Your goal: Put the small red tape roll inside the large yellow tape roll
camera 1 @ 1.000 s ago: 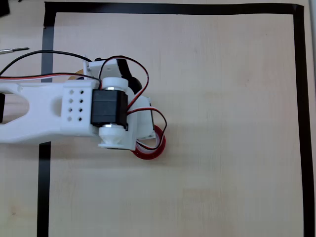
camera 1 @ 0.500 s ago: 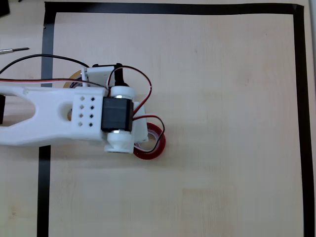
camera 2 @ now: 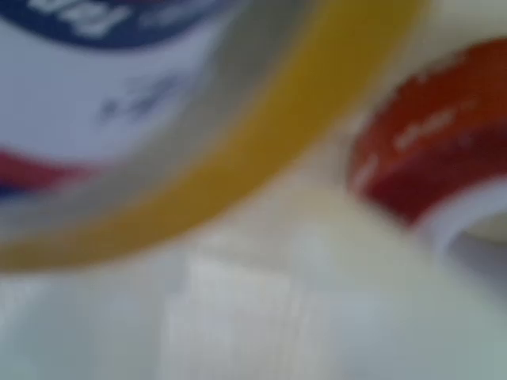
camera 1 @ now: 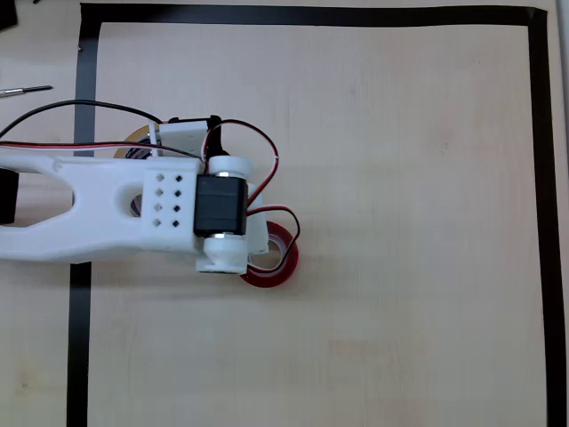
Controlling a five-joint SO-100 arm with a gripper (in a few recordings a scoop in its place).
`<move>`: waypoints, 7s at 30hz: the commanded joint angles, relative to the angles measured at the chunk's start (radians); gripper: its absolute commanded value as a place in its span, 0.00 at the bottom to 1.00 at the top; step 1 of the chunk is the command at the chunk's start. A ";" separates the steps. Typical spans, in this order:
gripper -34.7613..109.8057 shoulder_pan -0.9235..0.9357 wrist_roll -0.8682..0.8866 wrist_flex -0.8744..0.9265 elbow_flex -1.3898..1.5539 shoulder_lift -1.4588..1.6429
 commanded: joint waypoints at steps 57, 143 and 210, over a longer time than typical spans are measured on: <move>0.39 0.077 -0.067 0.020 -0.071 -0.011; 0.24 0.095 -0.080 0.020 -0.112 0.029; 0.24 0.058 -0.071 0.021 -0.571 -0.341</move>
